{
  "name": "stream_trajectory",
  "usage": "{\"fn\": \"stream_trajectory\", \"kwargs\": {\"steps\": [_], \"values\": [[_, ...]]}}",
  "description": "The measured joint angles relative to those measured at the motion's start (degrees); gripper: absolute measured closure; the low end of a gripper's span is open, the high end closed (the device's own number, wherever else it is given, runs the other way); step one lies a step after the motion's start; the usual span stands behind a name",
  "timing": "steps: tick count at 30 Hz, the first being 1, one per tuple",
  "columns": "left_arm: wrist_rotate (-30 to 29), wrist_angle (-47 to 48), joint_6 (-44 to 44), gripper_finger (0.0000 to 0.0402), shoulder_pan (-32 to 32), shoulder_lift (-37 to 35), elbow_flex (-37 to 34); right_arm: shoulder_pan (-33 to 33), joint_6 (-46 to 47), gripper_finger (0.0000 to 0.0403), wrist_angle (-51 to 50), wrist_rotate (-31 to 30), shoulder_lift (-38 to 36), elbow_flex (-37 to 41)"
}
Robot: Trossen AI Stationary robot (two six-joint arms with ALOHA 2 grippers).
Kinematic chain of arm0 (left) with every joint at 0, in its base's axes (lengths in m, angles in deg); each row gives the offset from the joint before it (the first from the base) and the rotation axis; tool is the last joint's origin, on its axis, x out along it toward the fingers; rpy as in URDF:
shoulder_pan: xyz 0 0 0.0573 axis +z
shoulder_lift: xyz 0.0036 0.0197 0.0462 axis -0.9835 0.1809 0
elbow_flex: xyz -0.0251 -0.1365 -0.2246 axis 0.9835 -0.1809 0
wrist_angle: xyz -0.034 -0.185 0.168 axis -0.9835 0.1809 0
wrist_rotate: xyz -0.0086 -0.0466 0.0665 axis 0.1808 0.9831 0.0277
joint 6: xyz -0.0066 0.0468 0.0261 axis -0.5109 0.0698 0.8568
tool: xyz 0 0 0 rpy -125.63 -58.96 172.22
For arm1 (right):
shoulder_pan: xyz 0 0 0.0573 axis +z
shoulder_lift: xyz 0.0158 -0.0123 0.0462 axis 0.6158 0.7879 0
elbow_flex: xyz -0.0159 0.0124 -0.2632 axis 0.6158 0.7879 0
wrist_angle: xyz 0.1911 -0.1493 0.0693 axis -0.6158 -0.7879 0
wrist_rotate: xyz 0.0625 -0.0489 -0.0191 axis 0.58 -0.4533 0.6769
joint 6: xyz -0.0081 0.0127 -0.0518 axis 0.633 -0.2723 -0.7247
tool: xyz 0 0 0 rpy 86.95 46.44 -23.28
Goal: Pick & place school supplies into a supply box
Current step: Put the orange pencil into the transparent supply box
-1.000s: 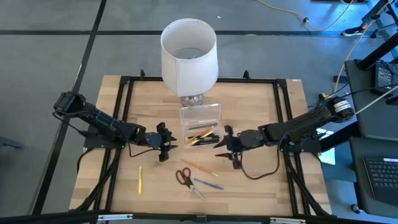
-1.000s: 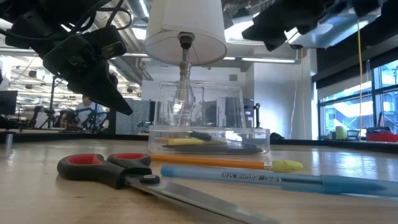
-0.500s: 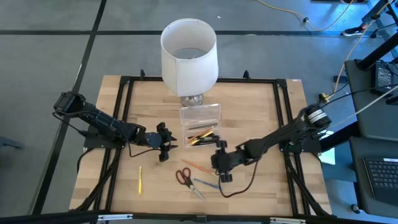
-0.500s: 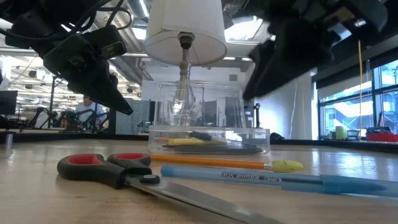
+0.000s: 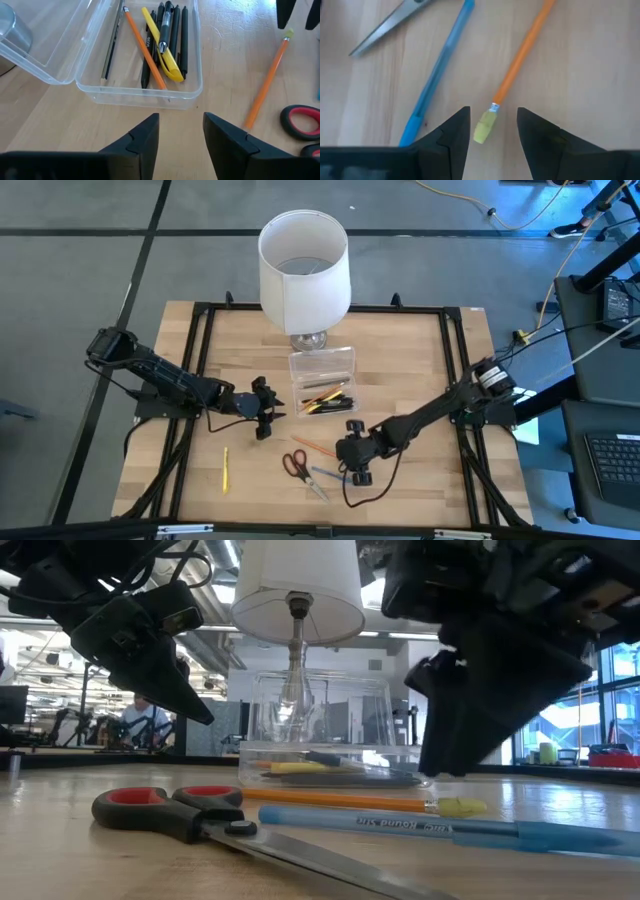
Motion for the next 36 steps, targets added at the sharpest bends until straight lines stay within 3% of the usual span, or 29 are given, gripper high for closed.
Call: {"fn": "stream_trajectory", "kwargs": {"steps": [26,36], "values": [[0.0,0.0,-0.7,0.0254,0.0,0.0,0.0,2.8,1.6,0.0238,-0.4,-5.8,5.2,-0.3],[-0.1,0.0,-0.6,0.0257,0.0,0.0,0.0,2.8,1.8,0.0268,-0.4,-8.0,5.4,-0.2]]}}
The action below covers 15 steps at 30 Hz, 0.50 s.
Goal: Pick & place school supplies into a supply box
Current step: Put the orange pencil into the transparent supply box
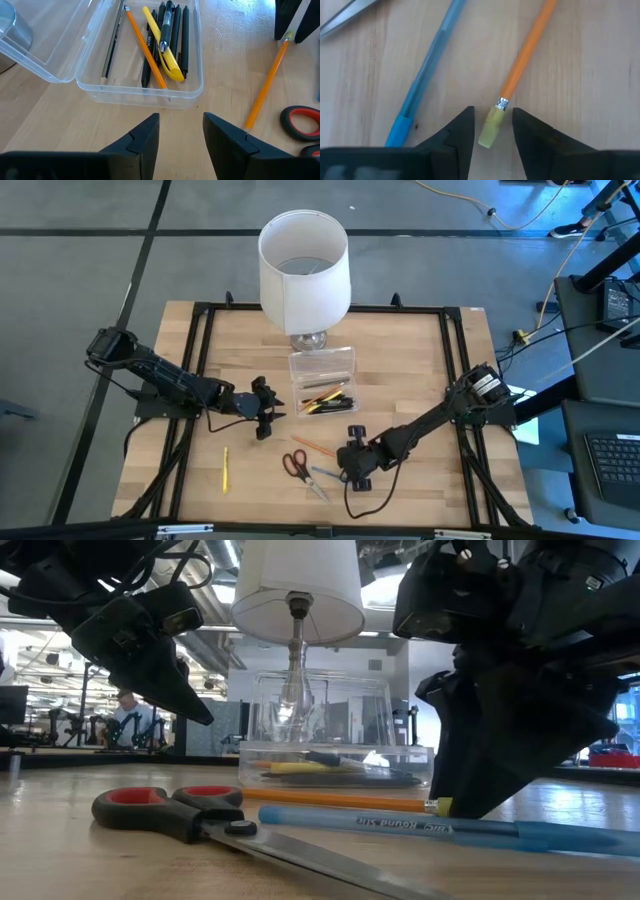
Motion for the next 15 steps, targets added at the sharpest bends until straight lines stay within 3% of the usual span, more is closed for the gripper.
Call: {"fn": "stream_trajectory", "kwargs": {"steps": [15], "values": [[0.0,0.0,0.0,0.0255,0.0,0.0,0.0,-0.1,-0.1,0.0336,0.1,-1.1,0.1,0.1]]}}
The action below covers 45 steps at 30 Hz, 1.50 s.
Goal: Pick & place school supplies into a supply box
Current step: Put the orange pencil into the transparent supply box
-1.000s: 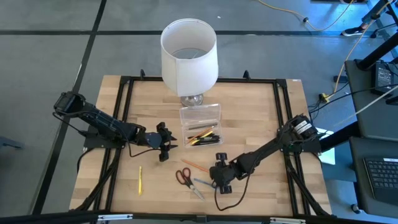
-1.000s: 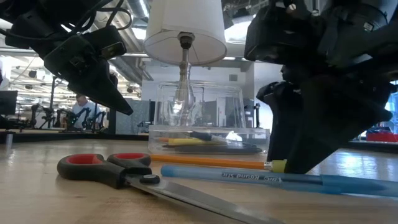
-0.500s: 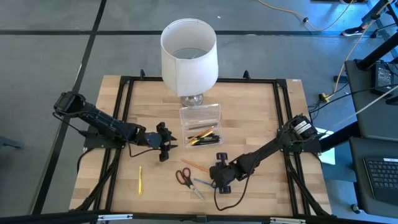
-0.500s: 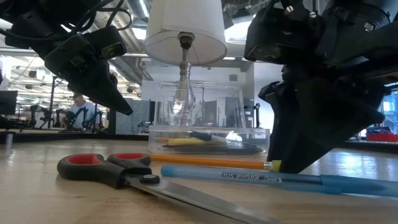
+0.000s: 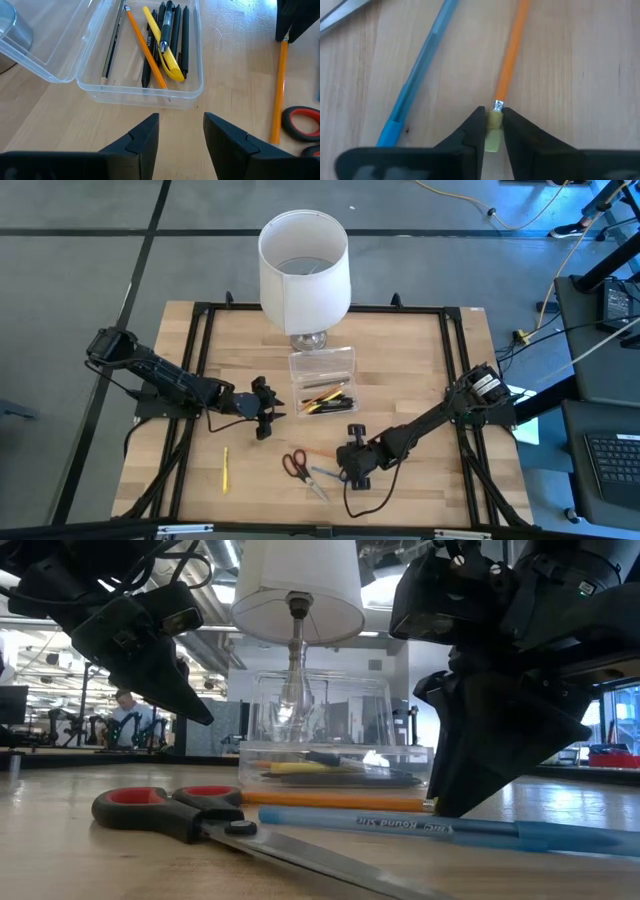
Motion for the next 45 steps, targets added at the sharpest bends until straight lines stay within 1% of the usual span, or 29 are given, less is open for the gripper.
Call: {"fn": "stream_trajectory", "kwargs": {"steps": [3,6,12,18,25,31,41,45], "values": [[0.0,0.0,0.0,0.0257,0.0,0.0,0.0,0.0,0.0,0.0354,-0.2,0.0,0.0,0.0],[0.0,0.0,0.0,0.0257,0.0,0.0,0.0,0.0,0.0,0.0362,-0.3,0.0,0.0,0.0],[0.0,0.0,0.1,0.0258,0.0,0.0,0.0,0.0,1.4,0.0357,-0.4,-1.2,0.0,0.0],[0.0,0.0,0.2,0.0255,0.0,0.0,0.0,0.0,1.3,0.0365,-0.5,-1.5,0.0,0.0],[0.0,0.0,0.2,0.0255,0.0,0.0,0.0,0.0,1.1,0.0362,-0.6,-1.5,-0.9,0.1],[0.1,0.0,0.2,0.0258,0.0,0.0,0.0,-0.9,0.1,0.0363,-5.6,-3.2,-5.0,0.5],[0.1,0.0,1.9,0.0258,0.0,0.0,0.0,-3.6,-3.0,0.036,-13.3,-3.2,-13.4,0.3],[0.1,0.0,1.7,0.0258,0.0,0.0,0.0,-4.9,-3.4,0.0359,-18.1,-6.0,-17.4,0.2]]}}
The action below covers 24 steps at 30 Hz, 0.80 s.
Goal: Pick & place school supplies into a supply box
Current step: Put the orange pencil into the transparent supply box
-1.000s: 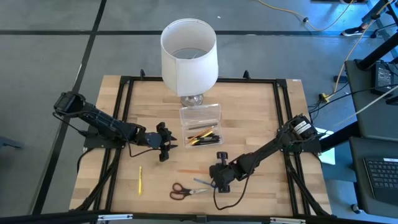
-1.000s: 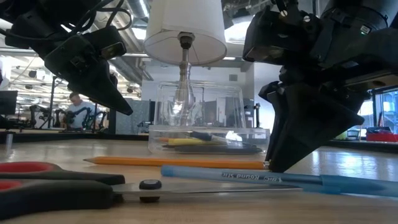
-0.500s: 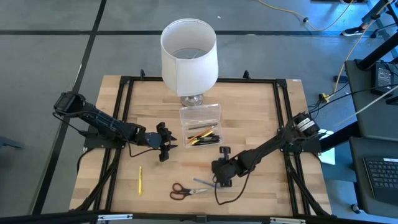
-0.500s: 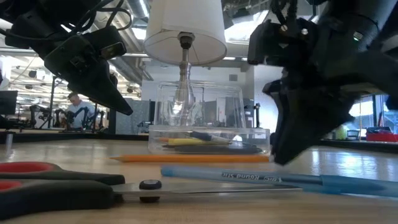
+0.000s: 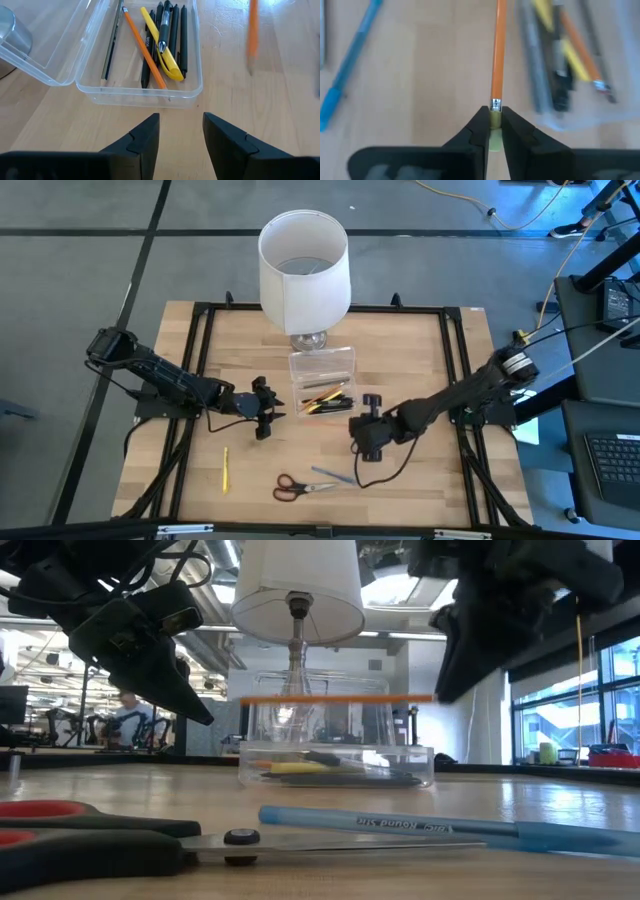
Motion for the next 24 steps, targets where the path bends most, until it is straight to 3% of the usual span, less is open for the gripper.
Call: {"fn": "stream_trajectory", "kwargs": {"steps": [7,15,24], "values": [[0.1,0.0,0.0,0.0258,0.0,0.0,0.0,-5.5,-2.8,0.0358,-6.4,-2.7,-2.1,-0.1],[0.1,0.0,0.0,0.0258,0.0,0.0,0.0,-12.8,-10.4,0.0358,-5.0,-0.3,1.4,-0.1],[0.1,0.1,0.0,0.0258,0.0,0.0,0.0,-16.5,-12.6,0.0358,0.2,2.1,2.6,-0.1]]}}
